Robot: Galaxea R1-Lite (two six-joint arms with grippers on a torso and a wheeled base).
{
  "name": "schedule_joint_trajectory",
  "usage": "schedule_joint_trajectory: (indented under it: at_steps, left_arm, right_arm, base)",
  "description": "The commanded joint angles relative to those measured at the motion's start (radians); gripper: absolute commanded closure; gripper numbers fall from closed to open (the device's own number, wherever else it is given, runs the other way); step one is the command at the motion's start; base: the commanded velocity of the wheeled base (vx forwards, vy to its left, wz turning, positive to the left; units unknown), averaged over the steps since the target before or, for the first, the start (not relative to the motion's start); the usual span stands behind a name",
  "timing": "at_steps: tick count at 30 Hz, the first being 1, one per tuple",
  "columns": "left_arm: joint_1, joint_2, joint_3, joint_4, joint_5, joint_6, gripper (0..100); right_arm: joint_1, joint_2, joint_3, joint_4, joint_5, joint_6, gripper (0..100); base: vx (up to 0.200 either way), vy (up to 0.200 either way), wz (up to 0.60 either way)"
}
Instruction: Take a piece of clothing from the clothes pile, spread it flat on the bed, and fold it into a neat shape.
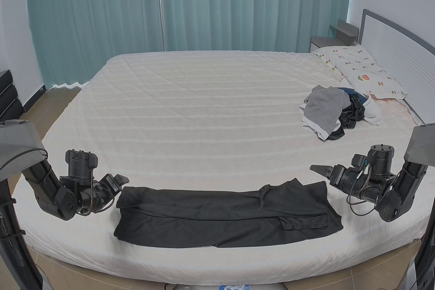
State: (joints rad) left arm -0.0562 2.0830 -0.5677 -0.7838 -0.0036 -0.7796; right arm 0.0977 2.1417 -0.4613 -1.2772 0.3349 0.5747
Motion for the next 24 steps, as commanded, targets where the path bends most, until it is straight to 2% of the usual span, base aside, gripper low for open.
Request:
schedule_joint_trajectory:
  at_steps: [1, 4, 9, 13, 17, 19, 24]
  left_arm:
    - [-0.048, 0.009, 0.066, 0.0, 0.03, -0.029, 0]
    - [-0.062, 0.02, 0.071, 0.001, 0.073, -0.032, 0]
    - [-0.076, 0.081, 0.063, -0.003, 0.096, -0.041, 0]
    - [-0.077, 0.144, 0.032, -0.063, 0.097, -0.086, 0]
    - [-0.077, 0.172, 0.022, -0.107, 0.105, -0.087, 0]
    - [-0.071, 0.195, -0.008, -0.14, 0.139, -0.089, 0]
    - [-0.073, 0.206, -0.014, -0.141, 0.154, -0.09, 0]
  right_arm:
    - [0.056, -0.055, 0.067, -0.001, -0.059, 0.004, 0]
    - [0.077, -0.066, 0.118, -0.001, -0.068, 0.017, 0]
    - [0.1, -0.034, 0.138, -0.001, -0.103, 0.142, 0]
    - [0.103, 0.018, 0.138, -0.001, -0.166, 0.146, 0]
    - [0.103, 0.035, 0.136, -0.005, -0.171, 0.148, 0]
    - [0.105, 0.035, 0.139, -0.004, -0.171, 0.148, 0]
    - [0.105, 0.03, 0.133, -0.001, -0.18, 0.148, 0]
  base:
    - [0.0, 0.0, 0.0]
    - [0.0, 0.0, 0.0]
    - [0.0, 0.0, 0.0]
    - [0.0, 0.0, 0.0]
    - [0.0, 0.0, 0.0]
    - [0.0, 0.0, 0.0]
    - [0.0, 0.0, 0.0]
